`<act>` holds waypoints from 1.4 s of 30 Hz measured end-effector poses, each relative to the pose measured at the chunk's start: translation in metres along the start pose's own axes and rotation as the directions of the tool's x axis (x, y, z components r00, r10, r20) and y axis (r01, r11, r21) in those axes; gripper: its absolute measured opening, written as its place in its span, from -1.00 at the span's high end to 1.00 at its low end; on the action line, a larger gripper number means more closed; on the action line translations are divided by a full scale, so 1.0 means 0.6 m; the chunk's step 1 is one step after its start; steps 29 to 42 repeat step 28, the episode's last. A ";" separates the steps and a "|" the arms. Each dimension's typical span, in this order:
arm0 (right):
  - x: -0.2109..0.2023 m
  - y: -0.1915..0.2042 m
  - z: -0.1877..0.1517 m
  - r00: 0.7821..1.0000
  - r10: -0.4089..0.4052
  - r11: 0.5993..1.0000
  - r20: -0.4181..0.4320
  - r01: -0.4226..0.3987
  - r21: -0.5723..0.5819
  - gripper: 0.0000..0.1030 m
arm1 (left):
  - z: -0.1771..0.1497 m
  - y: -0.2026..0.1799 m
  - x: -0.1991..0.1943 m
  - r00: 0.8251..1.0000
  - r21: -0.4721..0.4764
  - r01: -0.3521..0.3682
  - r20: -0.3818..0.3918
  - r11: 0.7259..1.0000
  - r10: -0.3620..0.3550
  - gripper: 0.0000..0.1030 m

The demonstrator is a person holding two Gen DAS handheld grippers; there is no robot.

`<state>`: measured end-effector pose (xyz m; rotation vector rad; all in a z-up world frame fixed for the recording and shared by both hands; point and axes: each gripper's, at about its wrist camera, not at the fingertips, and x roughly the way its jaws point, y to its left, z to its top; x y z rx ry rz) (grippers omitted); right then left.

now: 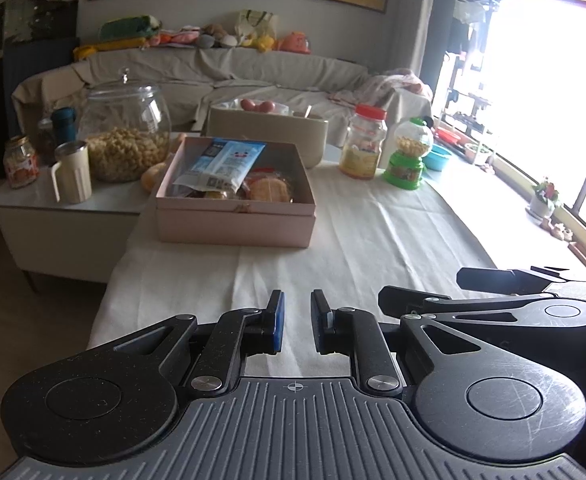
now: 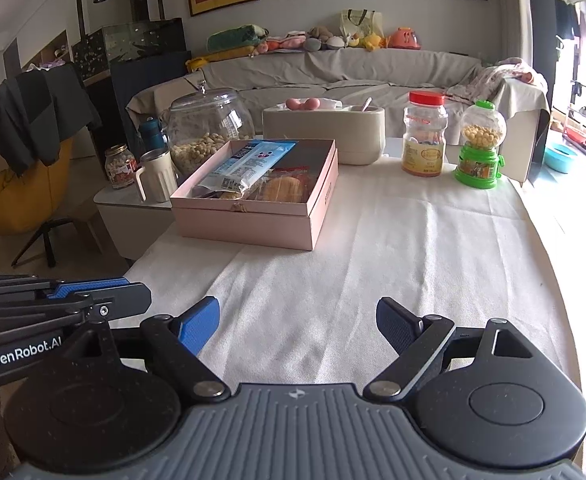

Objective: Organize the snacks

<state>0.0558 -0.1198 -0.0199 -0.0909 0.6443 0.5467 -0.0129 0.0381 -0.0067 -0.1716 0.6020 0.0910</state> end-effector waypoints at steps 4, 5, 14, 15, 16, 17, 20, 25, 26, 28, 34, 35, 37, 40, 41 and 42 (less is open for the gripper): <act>-0.001 0.001 -0.001 1.000 0.000 1.000 0.002 0.000 0.000 -0.68 | 0.000 0.000 0.000 1.000 -0.001 0.000 0.001 1.000 0.000 0.64; -0.001 0.001 -0.001 1.000 -0.001 1.000 0.002 0.001 0.001 -0.68 | 0.000 0.000 0.000 1.000 0.000 0.000 0.000 1.000 0.000 0.64; -0.005 0.001 0.000 1.000 0.001 1.000 0.010 -0.001 0.006 -0.68 | 0.002 -0.002 0.002 1.000 0.007 -0.005 -0.005 1.000 0.005 0.64; -0.004 0.002 0.000 1.000 0.001 1.000 0.009 -0.001 0.006 -0.68 | 0.002 -0.003 0.002 1.000 0.011 -0.007 -0.003 1.000 0.007 0.64; -0.005 0.002 0.000 1.000 -0.001 1.000 0.010 0.001 0.006 -0.68 | 0.001 -0.004 0.003 1.000 0.016 -0.009 0.001 1.000 0.009 0.64; -0.005 0.002 0.000 1.000 0.000 1.000 0.009 0.000 0.007 -0.68 | 0.000 -0.005 0.003 1.000 0.020 -0.010 0.004 1.000 0.010 0.64; -0.007 0.003 -0.002 1.000 0.000 1.000 0.008 0.000 0.009 -0.68 | -0.001 -0.002 0.006 1.000 0.015 0.003 0.003 1.000 -0.003 0.64; -0.007 0.003 -0.002 1.000 0.000 1.000 0.006 0.000 0.009 -0.68 | -0.005 0.001 0.007 1.000 0.017 0.006 0.024 1.000 -0.006 0.64; -0.006 0.003 -0.003 1.000 -0.001 1.000 0.004 0.001 0.010 -0.68 | -0.005 0.001 0.007 1.000 0.018 0.003 0.030 1.000 -0.003 0.64; -0.003 0.001 -0.002 1.000 -0.004 1.000 0.002 0.004 0.011 -0.68 | -0.006 0.004 0.010 1.000 0.009 0.005 0.026 1.000 -0.006 0.64; -0.003 0.001 -0.002 1.000 -0.004 1.000 0.002 0.004 0.011 -0.68 | -0.006 0.004 0.010 1.000 0.009 0.005 0.026 1.000 -0.006 0.64; -0.003 0.001 -0.002 1.000 -0.004 1.000 0.002 0.004 0.011 -0.68 | -0.006 0.004 0.010 1.000 0.009 0.005 0.026 1.000 -0.006 0.64; -0.003 0.001 -0.002 1.000 -0.004 1.000 0.002 0.004 0.011 -0.68 | -0.006 0.004 0.010 1.000 0.009 0.005 0.026 1.000 -0.006 0.64; -0.003 0.001 -0.002 1.000 -0.004 1.000 0.002 0.004 0.011 -0.68 | -0.006 0.004 0.010 1.000 0.009 0.005 0.026 1.000 -0.006 0.64; -0.003 0.001 -0.002 1.000 -0.004 1.000 0.002 0.004 0.011 -0.68 | -0.006 0.004 0.010 1.000 0.009 0.005 0.026 1.000 -0.006 0.64; -0.003 0.001 -0.002 1.000 -0.004 1.000 0.002 0.004 0.011 -0.68 | -0.006 0.004 0.010 1.000 0.009 0.005 0.026 1.000 -0.006 0.64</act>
